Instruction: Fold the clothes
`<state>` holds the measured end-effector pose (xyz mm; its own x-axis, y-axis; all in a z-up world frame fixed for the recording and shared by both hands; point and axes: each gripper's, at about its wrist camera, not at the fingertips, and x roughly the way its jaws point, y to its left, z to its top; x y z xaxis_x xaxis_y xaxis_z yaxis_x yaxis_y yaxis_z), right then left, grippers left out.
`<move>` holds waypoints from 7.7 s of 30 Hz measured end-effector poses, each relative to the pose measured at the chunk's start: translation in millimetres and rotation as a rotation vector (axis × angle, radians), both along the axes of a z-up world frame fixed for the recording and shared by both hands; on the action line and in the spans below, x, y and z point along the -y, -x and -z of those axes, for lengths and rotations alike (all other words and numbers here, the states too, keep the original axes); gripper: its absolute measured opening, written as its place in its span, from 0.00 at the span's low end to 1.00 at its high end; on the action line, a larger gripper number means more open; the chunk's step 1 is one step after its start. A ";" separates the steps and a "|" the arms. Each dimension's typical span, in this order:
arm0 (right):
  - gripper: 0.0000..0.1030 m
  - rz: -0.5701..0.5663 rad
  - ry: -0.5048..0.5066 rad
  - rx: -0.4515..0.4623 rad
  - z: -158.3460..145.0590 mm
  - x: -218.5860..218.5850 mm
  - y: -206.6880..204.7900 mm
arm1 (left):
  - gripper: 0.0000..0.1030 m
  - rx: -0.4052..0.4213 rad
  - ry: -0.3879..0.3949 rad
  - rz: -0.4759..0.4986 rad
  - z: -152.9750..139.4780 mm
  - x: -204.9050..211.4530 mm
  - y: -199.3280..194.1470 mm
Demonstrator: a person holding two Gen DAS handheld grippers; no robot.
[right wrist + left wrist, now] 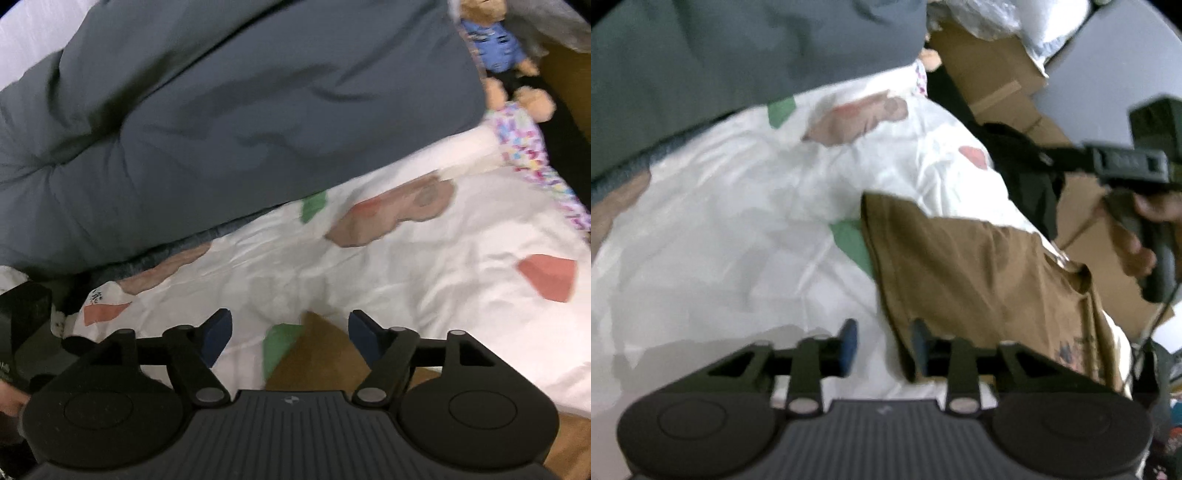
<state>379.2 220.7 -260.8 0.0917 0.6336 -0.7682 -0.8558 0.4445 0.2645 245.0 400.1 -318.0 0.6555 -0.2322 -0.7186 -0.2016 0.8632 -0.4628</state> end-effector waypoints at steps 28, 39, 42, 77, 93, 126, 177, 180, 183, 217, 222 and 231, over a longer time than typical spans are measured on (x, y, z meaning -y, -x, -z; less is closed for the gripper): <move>0.73 0.592 0.232 0.099 9.7 368.2 -20.4 | 0.07 -0.049 -0.116 -0.078 35.4 -4.9 -119.5; 0.73 0.678 0.367 0.092 43.4 405.4 5.4 | 0.15 -0.061 -0.205 -0.168 20.3 -9.5 -113.5; 0.69 0.679 0.429 0.106 60.7 403.6 8.4 | 0.28 -0.042 -0.213 -0.164 11.9 -3.8 -109.0; 0.34 0.890 0.257 -0.059 49.6 527.8 -12.6 | 0.40 0.031 -0.220 0.119 8.2 135.2 -157.8; 0.45 0.655 0.260 0.061 19.5 433.5 66.1 | 0.45 0.051 -0.208 0.080 -21.5 105.6 -109.7; 0.07 0.897 0.468 0.180 -1.8 536.7 85.0 | 0.48 0.054 -0.211 0.069 -46.7 108.7 -74.5; 0.47 0.755 0.242 0.029 17.9 443.4 96.4 | 0.48 -0.006 -0.201 0.054 -25.9 102.7 -72.6; 0.47 0.836 0.272 -0.015 33.4 470.6 91.4 | 0.48 -0.006 -0.206 0.061 -27.3 106.3 -72.8; 0.47 0.906 0.259 -0.107 52.6 488.0 91.1 | 0.48 -0.007 -0.213 0.070 -28.4 110.3 -72.6; 0.02 0.930 0.566 0.273 -41.4 594.7 35.4 | 0.48 -0.021 -0.227 0.097 -22.4 125.7 -82.0; 0.03 0.935 0.620 0.255 -28.0 602.2 21.6 | 0.48 -0.037 -0.234 0.090 -17.6 123.4 -82.6; 0.15 0.980 0.599 0.173 -0.8 606.7 8.6 | 0.48 -0.057 -0.262 0.082 -9.4 118.4 -94.7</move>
<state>370.6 -386.0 -260.0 0.4747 -0.2280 -0.8501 -0.0799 0.9507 -0.2997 339.7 281.8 -308.7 0.5988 -0.0844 -0.7964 -0.1453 0.9665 -0.2117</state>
